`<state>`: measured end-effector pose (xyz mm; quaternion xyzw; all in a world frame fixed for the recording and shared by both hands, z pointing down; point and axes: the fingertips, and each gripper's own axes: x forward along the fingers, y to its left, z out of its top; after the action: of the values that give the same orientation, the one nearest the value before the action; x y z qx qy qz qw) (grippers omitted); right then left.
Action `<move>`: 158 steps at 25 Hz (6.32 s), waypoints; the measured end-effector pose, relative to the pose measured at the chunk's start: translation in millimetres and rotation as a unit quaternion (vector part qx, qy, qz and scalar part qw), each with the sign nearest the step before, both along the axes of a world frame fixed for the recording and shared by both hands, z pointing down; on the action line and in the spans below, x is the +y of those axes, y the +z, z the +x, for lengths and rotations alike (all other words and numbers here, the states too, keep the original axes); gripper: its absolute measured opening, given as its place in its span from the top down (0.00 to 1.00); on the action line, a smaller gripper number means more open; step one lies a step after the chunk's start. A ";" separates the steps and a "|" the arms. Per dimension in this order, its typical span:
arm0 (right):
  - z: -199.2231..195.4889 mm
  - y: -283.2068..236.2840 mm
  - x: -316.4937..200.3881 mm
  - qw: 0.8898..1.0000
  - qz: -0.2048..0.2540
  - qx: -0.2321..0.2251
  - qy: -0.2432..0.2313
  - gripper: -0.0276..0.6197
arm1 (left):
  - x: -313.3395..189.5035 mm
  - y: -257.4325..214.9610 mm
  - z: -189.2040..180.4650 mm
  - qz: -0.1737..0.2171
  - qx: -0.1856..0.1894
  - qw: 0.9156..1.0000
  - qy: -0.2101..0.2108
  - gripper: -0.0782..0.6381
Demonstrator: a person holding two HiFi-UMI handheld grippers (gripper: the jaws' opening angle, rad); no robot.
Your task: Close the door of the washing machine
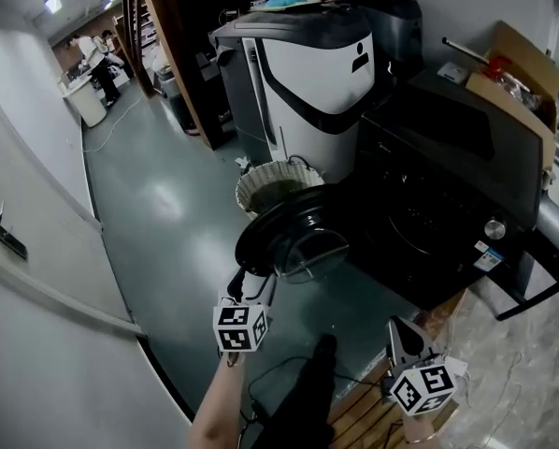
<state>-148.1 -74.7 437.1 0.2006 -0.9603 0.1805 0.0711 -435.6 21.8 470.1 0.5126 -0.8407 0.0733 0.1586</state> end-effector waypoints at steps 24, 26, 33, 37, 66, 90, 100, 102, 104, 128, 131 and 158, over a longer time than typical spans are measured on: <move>-152.8 103.5 -129.9 0.996 -0.053 0.056 -0.035 0.95 | -111.4 102.5 -193.4 -0.075 0.032 0.997 -0.005 0.47; -154.4 108.3 -135.6 0.996 -0.055 0.059 -0.035 0.95 | -117.5 106.0 -196.2 -0.082 0.034 0.996 0.010 0.47; -149.5 119.4 -141.5 0.995 -0.068 0.070 -0.032 0.95 | -133.0 114.3 -188.9 -0.105 0.061 0.989 0.087 0.43; -141.2 123.8 -145.1 0.994 -0.067 0.076 -0.031 0.95 | -136.9 122.1 -189.9 -0.140 0.058 0.982 0.110 0.43; 4.1 83.8 -76.6 0.995 -0.058 0.064 0.039 0.95 | -90.6 118.2 -29.5 -0.177 0.058 0.973 0.133 0.46; 154.0 53.3 -20.0 0.987 -0.055 0.065 0.137 0.95 | -109.4 108.6 163.9 -0.135 0.128 0.961 0.207 0.50; 190.3 52.6 -14.7 0.979 -0.057 0.064 0.185 0.95 | -139.2 108.0 221.1 -0.114 0.146 0.954 0.234 0.51; 196.4 51.9 -14.3 0.977 -0.055 0.064 0.194 0.95 | -145.2 108.7 232.6 -0.115 0.142 0.952 0.244 0.51; 202.7 51.1 -15.2 0.976 -0.053 0.066 0.202 0.95 | -151.8 108.5 244.6 -0.115 0.142 0.949 0.256 0.51; 231.0 66.1 -40.2 0.958 -0.069 0.069 0.270 0.95 | -249.9 111.2 336.8 -0.114 0.112 0.925 0.345 0.53; 231.7 69.0 -45.6 0.956 -0.072 0.068 0.276 0.95 | -261.1 111.7 342.7 -0.111 0.105 0.922 0.355 0.53; 251.3 110.5 -112.5 0.934 -0.110 0.064 0.333 0.95 | -379.2 122.5 390.3 -0.087 0.061 0.908 0.406 0.55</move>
<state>103.2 -187.2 547.7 0.5112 -0.8058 0.2850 0.0902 -45.3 -357.3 592.6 0.7972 -0.5388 0.1733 0.2102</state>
